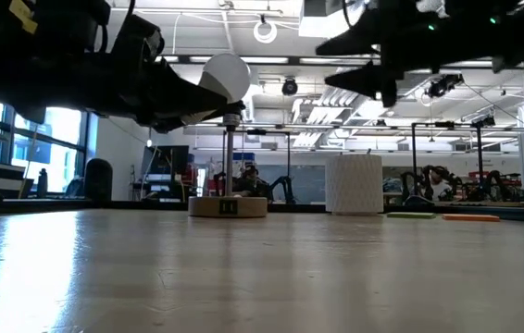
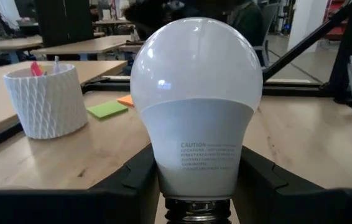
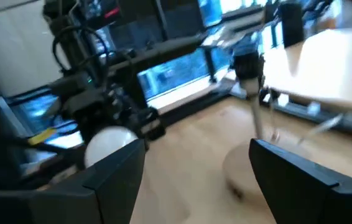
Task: Screw lightbulb
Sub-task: Insert the light bulb into the lamp
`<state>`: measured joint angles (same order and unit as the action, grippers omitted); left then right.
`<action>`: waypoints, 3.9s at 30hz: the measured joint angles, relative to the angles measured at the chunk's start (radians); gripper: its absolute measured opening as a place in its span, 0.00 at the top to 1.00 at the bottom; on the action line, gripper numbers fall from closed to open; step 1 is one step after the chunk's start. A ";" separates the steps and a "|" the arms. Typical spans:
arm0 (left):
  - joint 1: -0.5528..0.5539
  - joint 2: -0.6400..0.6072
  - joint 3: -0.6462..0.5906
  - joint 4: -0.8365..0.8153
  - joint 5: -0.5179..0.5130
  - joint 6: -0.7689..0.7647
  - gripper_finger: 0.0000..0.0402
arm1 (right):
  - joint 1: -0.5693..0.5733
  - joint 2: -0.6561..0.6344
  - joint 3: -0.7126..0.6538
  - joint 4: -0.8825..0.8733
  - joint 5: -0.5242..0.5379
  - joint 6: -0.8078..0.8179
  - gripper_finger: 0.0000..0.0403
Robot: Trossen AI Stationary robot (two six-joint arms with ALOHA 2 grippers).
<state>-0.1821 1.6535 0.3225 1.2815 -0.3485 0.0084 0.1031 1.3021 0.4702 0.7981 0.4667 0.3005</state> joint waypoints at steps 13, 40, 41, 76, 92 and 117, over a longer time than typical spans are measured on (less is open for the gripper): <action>0.006 0.000 0.000 0.061 0.058 0.035 0.64 | -0.006 0.311 0.323 -0.002 -0.181 -0.015 0.29; -0.119 0.000 0.000 -0.055 0.051 -0.010 0.64 | 0.181 0.480 1.124 -1.334 -0.422 -0.606 0.29; -0.124 0.000 0.000 -0.055 0.051 -0.016 0.64 | 0.192 0.480 1.106 -1.323 -0.391 -0.593 0.29; -0.159 0.000 0.028 -0.074 0.094 -0.096 0.64 | 0.051 0.487 0.690 -0.560 -0.530 -0.599 0.29; -0.159 0.002 0.026 -0.094 0.084 -0.104 0.64 | 0.049 0.517 0.692 -0.557 -0.497 -0.568 0.29; -0.159 -0.003 0.001 -0.152 0.118 -0.251 0.44 | 0.074 0.466 0.689 -0.676 -0.335 -0.350 0.29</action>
<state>-0.3416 1.6508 0.3233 1.1291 -0.2304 -0.2421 0.1767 1.7683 1.1587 0.1223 0.1316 -0.0491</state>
